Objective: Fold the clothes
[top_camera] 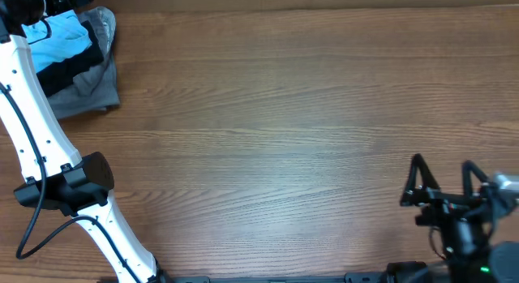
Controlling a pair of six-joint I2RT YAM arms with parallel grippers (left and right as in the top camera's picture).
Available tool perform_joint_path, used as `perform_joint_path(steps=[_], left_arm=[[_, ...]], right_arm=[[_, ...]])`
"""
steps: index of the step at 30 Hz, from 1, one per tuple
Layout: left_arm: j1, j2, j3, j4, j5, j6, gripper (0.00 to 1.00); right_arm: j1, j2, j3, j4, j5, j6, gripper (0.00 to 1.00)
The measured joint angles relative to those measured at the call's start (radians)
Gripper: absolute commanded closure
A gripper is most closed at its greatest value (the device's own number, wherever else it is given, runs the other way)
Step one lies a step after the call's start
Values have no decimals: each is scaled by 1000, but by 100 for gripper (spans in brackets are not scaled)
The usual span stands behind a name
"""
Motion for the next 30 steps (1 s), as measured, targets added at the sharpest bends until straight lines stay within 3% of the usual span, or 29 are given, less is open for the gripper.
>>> perform_joint_path(steps=[10, 15, 25, 30], left_arm=[[0, 0, 0, 0, 0, 0, 0], [0, 0, 0, 0, 0, 0, 0], [0, 0, 0, 0, 0, 0, 0], [0, 0, 0, 0, 0, 0, 0]], right_arm=[[-4, -199, -488, 592, -50, 15, 0], [-4, -238, -610, 727, -61, 49, 0], [-2, -239, -667, 825, -59, 55, 0], [-2, -241, -747, 996, -59, 56, 0]])
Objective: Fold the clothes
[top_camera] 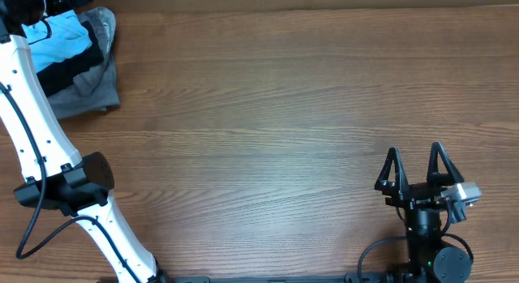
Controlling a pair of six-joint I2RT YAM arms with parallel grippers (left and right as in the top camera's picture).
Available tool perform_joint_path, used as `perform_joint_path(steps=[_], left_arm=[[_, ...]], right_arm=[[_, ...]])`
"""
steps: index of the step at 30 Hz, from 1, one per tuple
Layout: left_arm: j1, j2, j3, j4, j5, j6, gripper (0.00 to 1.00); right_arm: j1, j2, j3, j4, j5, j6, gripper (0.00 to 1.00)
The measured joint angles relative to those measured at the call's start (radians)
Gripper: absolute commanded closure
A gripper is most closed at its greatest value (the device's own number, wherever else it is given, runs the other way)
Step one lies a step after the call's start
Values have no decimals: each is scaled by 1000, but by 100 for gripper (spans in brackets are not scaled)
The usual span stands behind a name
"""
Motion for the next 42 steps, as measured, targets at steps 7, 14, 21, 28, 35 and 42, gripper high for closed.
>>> perform_joint_path(steps=[7, 14, 21, 28, 35, 42], left_arm=[[0, 0, 0, 0, 0, 0, 0], [0, 0, 0, 0, 0, 0, 0], [0, 0, 0, 0, 0, 0, 0], [0, 0, 0, 0, 0, 0, 0], [0, 0, 0, 0, 0, 0, 0], [-7, -23, -94, -50, -61, 1, 0]], right_arm=[[5, -2, -23, -41, 2, -3, 0], [6, -2, -23, -301, 3, -4, 0], [5, -2, -23, -367, 5, -4, 0], [6, -2, -23, -367, 10, -4, 0], [5, -2, -23, -366, 10, -4, 0], [5, -2, -23, -366, 11, -4, 0]])
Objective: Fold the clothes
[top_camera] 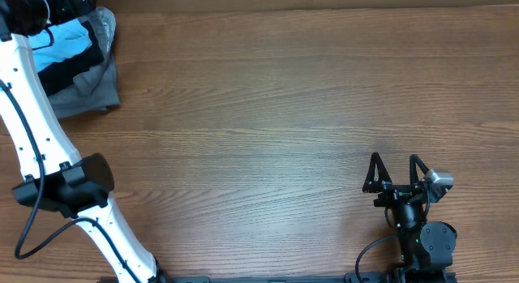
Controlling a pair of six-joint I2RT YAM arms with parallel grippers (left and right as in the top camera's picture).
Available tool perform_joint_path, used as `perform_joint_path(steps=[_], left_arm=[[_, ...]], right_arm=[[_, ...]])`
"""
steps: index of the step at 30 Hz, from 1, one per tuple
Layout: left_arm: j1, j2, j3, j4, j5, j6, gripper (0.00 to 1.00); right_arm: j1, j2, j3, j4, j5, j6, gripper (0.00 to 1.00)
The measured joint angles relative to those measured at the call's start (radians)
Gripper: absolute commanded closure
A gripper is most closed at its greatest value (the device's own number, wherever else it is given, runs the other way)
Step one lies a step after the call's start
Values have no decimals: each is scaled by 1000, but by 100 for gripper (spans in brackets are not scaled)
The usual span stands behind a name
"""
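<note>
A pile of clothes lies at the far left corner of the table: a light blue garment (pixel 71 36) on top, a black one (pixel 69 68) under it and a grey one (pixel 91 95) at the bottom. My left gripper (pixel 58 2) hangs over the pile at the frame's top edge; its fingers are cut off, so its state is hidden. My right gripper (pixel 395 171) stands open near the front right, fingers pointing away from me, nothing between them, far from the pile.
The left arm's white links (pixel 32 121) run from the front left up along the table's left edge to the pile. The brown wooden table (pixel 268 113) stretches between the two arms.
My right gripper, still open, has shifted a little to the left. At the pile, the left gripper's dark head has moved slightly and the blue garment's outline has changed a bit.
First my right gripper stood open near the table's right edge, turned at an angle. Then it was further left and facing straight ahead, and now further left again. All along, the left arm stayed reaching over the clothes pile in the corner.
</note>
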Motion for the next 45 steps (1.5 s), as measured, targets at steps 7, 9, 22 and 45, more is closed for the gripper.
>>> perform_joint_path(steps=[7, 9, 22, 45], left_arm=[[-134, -409, -857, 525, -56, 182, 0], [-201, -552, -1059, 621, -83, 236, 0], [-299, -1462, -2112, 1271, -177, 308, 0], [-298, -2207, -2737, 1277, -204, 307, 0]], right_arm=[[0, 0, 0, -1, 0, 0, 0], [0, 0, 0, -1, 1, 1, 0], [0, 2, 0, 0, 0, 0, 0], [0, 3, 0, -1, 0, 0, 0]])
